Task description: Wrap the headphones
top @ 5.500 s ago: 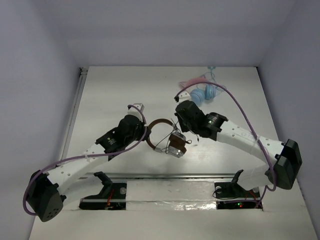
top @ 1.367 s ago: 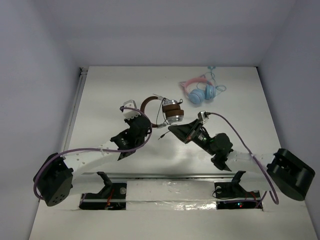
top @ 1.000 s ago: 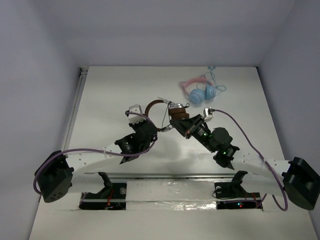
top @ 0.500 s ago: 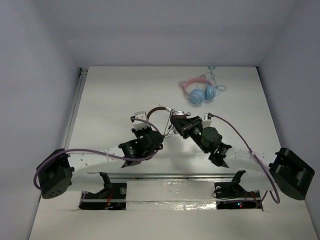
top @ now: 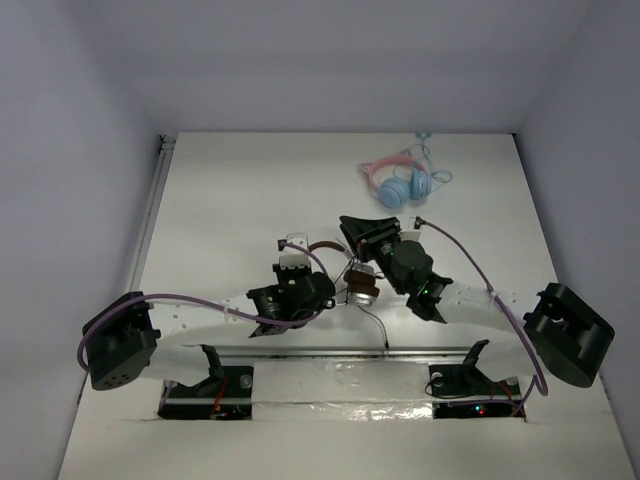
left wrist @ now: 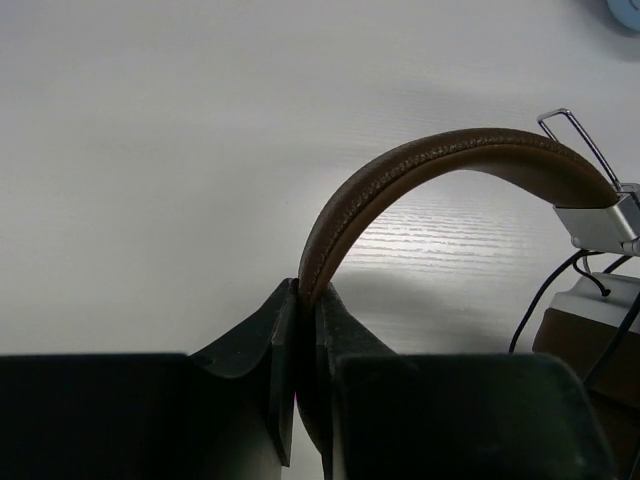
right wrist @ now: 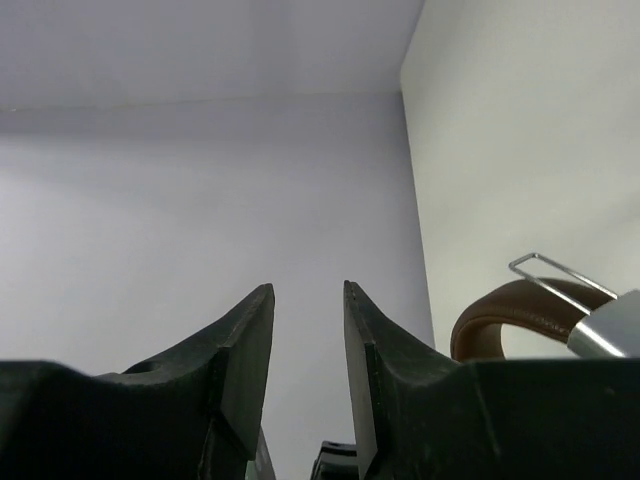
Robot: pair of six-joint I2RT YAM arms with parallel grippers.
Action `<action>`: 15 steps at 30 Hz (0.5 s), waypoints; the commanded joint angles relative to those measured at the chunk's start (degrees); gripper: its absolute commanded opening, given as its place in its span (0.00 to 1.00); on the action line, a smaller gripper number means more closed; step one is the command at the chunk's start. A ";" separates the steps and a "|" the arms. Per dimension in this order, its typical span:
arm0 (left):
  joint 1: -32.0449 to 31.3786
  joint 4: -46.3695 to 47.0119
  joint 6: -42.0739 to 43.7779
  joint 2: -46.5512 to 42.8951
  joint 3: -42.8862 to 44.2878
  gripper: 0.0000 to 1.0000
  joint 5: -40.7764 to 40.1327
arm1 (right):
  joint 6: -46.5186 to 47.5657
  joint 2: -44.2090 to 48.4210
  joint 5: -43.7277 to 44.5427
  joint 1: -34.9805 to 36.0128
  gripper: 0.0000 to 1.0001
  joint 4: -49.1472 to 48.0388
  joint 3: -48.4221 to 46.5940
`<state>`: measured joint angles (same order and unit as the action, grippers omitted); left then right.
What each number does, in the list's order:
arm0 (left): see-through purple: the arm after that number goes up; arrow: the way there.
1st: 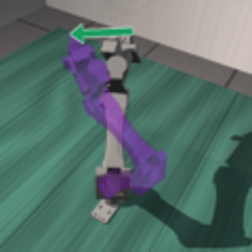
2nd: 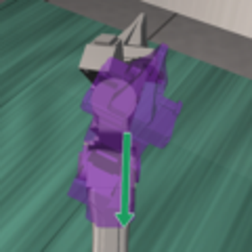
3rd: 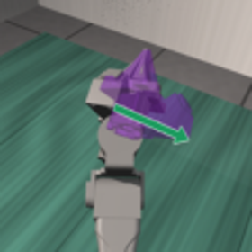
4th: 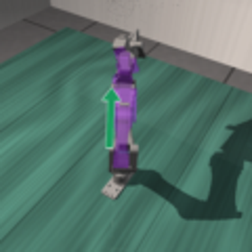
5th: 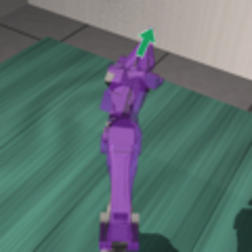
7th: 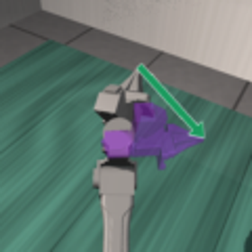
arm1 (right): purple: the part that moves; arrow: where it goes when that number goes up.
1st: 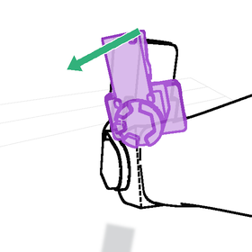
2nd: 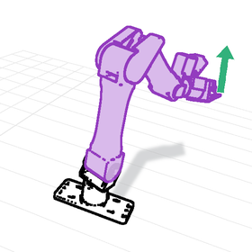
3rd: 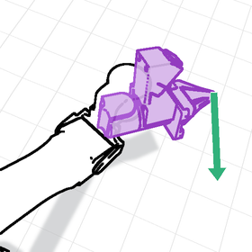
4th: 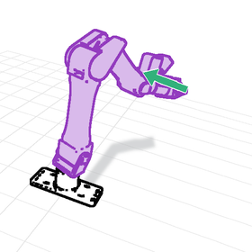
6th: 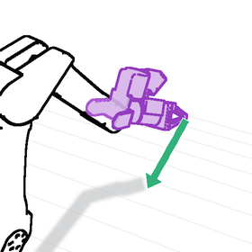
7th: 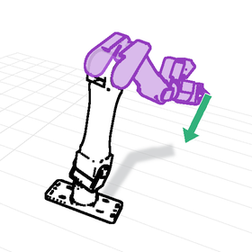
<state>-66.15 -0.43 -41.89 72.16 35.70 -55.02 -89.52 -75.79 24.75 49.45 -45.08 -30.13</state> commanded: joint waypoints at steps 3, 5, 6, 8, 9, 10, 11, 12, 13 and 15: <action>0.14 -1.07 -1.53 -1.32 4.90 0.00 2.02 | 6.01 1.43 4.87 -0.50 0.40 5.09 -4.67; 0.14 -0.89 -1.09 -0.80 5.60 0.00 3.69 | 8.30 1.78 4.95 -1.02 0.40 5.61 -5.02; 0.14 -0.98 -1.09 -0.01 5.87 0.00 3.96 | 9.09 2.13 4.78 -1.02 0.40 6.14 -5.20; 0.14 -0.63 -1.09 0.87 5.87 0.00 3.70 | 12.51 3.19 4.87 -1.55 0.39 7.37 -5.81; 0.14 -0.37 -1.09 1.83 5.78 0.00 3.35 | 13.74 4.84 5.91 -1.55 0.39 8.16 -5.99; 0.67 0.51 -1.00 2.28 5.17 0.00 2.74 | 16.54 5.91 6.53 -1.55 0.39 10.78 -6.69; 1.19 2.60 -0.57 2.72 4.64 0.00 3.08 | 17.78 7.13 7.32 -1.55 0.36 12.28 -7.04; 1.89 3.93 0.22 3.77 4.38 0.00 3.78 | 19.28 9.76 8.89 -1.55 0.35 13.86 -7.40; 3.03 6.12 0.40 4.30 4.03 0.00 4.57 | 22.42 11.26 9.61 -1.55 0.35 15.27 -7.66; 3.83 9.46 1.45 6.14 3.50 0.00 5.01 | 26.13 14.07 11.88 -2.08 0.30 20.71 -8.97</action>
<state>-63.86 0.78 -40.88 77.41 39.00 -50.00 -72.31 -65.93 30.55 48.03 -30.00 -35.11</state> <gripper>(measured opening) 0.057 0.313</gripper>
